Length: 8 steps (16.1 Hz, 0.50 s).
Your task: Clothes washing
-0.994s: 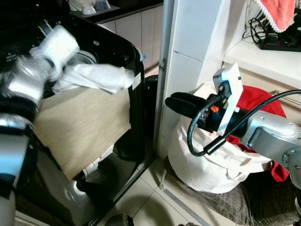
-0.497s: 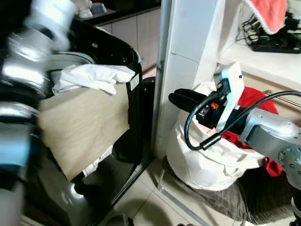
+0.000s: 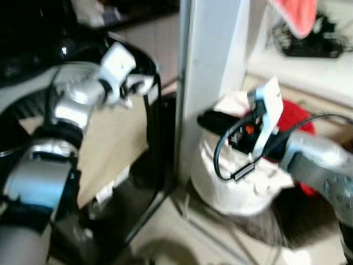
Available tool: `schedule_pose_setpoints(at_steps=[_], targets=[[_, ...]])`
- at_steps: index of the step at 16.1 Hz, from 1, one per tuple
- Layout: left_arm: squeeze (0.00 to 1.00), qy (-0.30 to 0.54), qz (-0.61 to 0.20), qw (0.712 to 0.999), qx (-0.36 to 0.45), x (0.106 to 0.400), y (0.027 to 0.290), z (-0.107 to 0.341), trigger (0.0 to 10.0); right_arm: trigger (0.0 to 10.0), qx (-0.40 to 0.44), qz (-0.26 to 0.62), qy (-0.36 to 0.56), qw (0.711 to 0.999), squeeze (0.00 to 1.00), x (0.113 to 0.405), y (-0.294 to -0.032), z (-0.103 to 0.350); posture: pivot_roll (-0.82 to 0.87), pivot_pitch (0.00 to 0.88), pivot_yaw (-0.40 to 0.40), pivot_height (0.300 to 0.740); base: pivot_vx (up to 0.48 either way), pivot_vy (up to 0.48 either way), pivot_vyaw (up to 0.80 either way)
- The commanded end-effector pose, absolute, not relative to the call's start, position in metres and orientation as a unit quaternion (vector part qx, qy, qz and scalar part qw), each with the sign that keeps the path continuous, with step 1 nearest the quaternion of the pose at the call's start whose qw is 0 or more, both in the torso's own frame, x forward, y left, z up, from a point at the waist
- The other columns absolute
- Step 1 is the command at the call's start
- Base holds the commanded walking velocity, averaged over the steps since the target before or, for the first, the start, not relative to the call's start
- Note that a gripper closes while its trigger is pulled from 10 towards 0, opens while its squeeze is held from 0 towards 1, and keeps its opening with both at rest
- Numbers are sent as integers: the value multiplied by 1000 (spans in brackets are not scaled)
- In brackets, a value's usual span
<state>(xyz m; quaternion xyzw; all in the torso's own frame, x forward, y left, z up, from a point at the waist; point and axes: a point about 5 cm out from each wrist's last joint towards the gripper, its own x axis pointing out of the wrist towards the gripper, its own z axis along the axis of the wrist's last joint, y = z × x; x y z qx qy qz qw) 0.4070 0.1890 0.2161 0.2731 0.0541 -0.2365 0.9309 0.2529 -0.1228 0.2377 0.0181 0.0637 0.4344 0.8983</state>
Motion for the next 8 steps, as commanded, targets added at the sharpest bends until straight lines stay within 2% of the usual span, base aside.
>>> schedule_pose_setpoints(at_steps=[1, 3, 4, 5, 6, 7, 8], targets=[[0, 75, -218, 928, 295, 407, 189, 207, 10000, 10000, 13, 436, 68, 897, 0, 251, -123, 237, -157, 0, 40, 740, 0, 0, 0], [0, 86, -169, 924, 331, 409, 195, 204, 10000, 10000, 6, 431, 71, 900, 0, 252, -125, 236, -164, 0, 43, 740, 0, 0, 0], [0, 59, -93, 932, 346, 413, 205, 217, 10000, 10000, -1, 415, 69, 907, 0, 254, -126, 235, -168, 0, 47, 740, 0, 0, 0], [0, 18, -37, 945, 325, 415, 212, 233, 10000, 10000, -24, 379, 60, 923, 0, 258, -129, 234, -177, 0, 54, 740, 0, 0, 0], [0, -15, -44, 976, 214, 416, 208, 242, 10000, 10000, -47, 315, 40, 947, 0, 267, -135, 233, -182, 1, 53, 740, 0, 0, 0], [0, -26, -77, 994, 74, 416, 198, 242, 10000, 10000, -63, 256, 5, 965, 0, 272, -141, 234, -175, 3, 45, 740, 0, 0, 0], [0, -47, -124, 990, 40, 414, 185, 241, 10000, 10000, -56, 215, -15, 975, 0, 272, -145, 234, -172, 5, 38, 740, 0, 0, 0]])
